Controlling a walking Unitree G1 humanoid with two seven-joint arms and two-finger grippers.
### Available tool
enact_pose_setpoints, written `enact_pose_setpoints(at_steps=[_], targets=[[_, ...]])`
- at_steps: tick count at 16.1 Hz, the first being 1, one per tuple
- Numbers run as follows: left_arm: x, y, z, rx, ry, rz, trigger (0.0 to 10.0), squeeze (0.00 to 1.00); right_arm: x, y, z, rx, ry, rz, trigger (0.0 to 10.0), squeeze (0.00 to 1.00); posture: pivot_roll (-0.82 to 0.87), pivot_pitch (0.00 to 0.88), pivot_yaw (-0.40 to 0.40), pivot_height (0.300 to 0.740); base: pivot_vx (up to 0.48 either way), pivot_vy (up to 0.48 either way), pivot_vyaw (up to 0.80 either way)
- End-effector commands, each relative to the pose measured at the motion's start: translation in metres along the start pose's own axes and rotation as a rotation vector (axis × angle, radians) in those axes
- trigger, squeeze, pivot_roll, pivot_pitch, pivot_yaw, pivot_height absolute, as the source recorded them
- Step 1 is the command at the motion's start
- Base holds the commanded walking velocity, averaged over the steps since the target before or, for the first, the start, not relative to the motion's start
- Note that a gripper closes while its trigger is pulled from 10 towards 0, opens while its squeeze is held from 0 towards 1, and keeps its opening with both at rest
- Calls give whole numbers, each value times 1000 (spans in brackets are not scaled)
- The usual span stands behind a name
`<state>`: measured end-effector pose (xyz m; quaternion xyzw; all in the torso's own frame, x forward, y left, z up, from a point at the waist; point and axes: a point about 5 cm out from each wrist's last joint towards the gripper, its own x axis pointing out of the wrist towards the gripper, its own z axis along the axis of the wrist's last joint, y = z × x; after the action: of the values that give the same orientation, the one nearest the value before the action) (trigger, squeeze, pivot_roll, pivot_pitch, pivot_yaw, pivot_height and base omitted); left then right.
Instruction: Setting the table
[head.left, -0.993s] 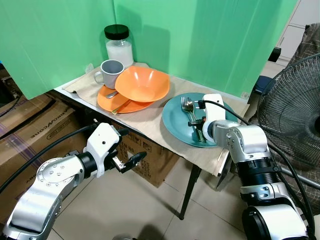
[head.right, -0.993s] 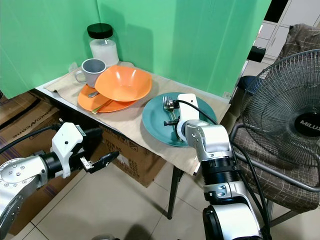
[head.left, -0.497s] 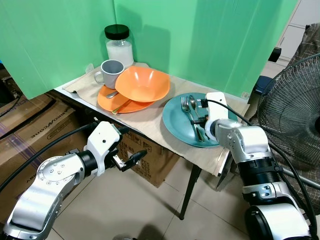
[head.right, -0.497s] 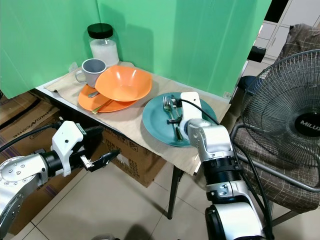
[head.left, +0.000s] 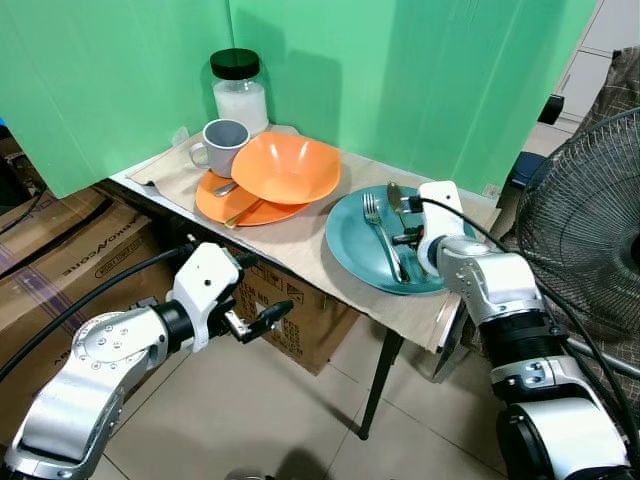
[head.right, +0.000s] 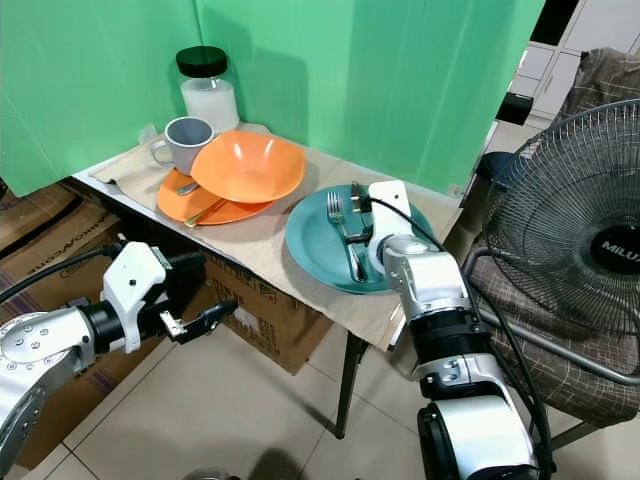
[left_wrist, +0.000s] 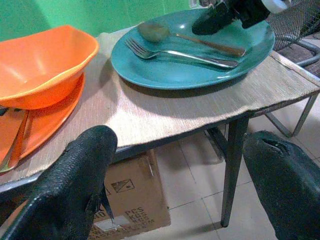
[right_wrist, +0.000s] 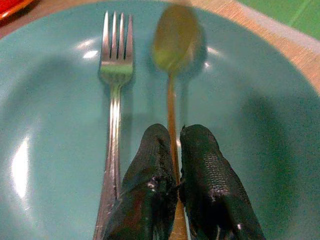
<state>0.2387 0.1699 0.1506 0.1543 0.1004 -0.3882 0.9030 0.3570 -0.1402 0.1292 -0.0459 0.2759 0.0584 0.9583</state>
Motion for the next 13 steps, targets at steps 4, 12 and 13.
enact_pose_setpoints(at_steps=[4, 12, 13], targets=[[1, -1, 0, 15, 4, -17, 10000, 0, -3, -4, 11, -9, -37, 4, 10000, 1000, 107, 0, 12, 740, 0, 0, 0], [0, -4, 0, 14, 2, -34, 10000, 0, 4, 14, 8, -59, -7, 24, 10000, 0, 110, 0, 10, 740, 0, 0, 0], [0, -4, 0, 15, 3, -36, 10000, 0, 6, 14, 7, -58, -4, 20, 10000, 0, 111, 0, 10, 740, 0, 0, 0]])
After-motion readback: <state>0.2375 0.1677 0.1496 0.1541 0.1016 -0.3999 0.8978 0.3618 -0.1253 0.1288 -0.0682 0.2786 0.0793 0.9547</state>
